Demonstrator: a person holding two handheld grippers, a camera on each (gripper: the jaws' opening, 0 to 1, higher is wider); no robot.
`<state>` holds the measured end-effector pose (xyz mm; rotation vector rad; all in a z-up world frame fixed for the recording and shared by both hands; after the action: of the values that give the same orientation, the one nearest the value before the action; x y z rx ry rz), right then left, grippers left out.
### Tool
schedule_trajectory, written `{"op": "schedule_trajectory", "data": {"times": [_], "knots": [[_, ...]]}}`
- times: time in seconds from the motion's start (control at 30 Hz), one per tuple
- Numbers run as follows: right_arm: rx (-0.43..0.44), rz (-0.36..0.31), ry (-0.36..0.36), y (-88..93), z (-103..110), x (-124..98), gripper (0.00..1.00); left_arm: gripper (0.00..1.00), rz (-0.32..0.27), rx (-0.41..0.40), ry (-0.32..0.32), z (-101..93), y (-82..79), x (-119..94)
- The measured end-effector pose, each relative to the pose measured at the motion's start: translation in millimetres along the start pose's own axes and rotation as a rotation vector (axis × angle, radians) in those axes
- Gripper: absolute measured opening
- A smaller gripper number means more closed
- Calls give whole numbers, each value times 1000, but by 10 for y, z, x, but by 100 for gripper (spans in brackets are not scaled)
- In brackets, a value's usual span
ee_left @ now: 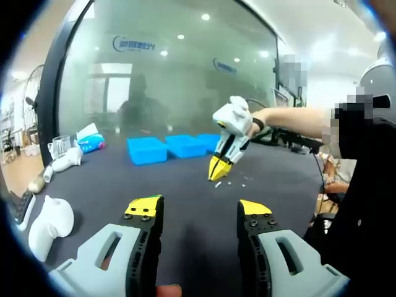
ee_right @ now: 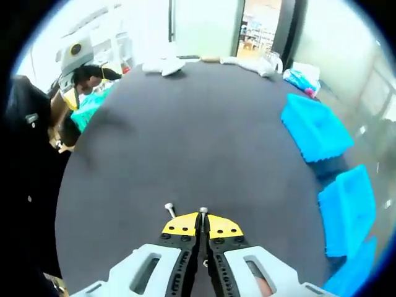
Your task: Sort the screws, nuts, and washers into the corresponding bins
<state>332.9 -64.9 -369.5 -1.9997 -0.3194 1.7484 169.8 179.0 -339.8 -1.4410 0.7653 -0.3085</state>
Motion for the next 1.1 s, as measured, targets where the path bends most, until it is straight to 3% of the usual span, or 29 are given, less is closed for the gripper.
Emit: {"op": "schedule_trajectory", "data": {"times": [0.17, 0.43, 0.73, 1.1], "knots": [[26, -68, 36, 30, 18, -137, 1, 46, -8, -5, -12, 26, -25, 6], [138, -308, 124, 116, 78, -585, 1, 46, -22, -8, -24, 37, -73, 3], [232, -487, 297, 473, 298, -1032, 1, 46, -35, 3, -23, 8, -154, 28], [367, -635, 532, 978, 719, -1413, 1, 46, -61, -4, -15, -33, -245, 83]]}}
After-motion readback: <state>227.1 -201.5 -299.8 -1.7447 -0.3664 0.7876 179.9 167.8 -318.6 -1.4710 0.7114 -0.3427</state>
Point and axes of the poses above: the point that each gripper's makers call its tool centre point, and the gripper's own axes: x roughly forward along the fingers, z roughly to its left, y roughly out of its underside, the point moved 8 cm from there along -x, roughly backward along the fingers, and after that the axes turned 7 degrees about z, right-handed, at the moved point
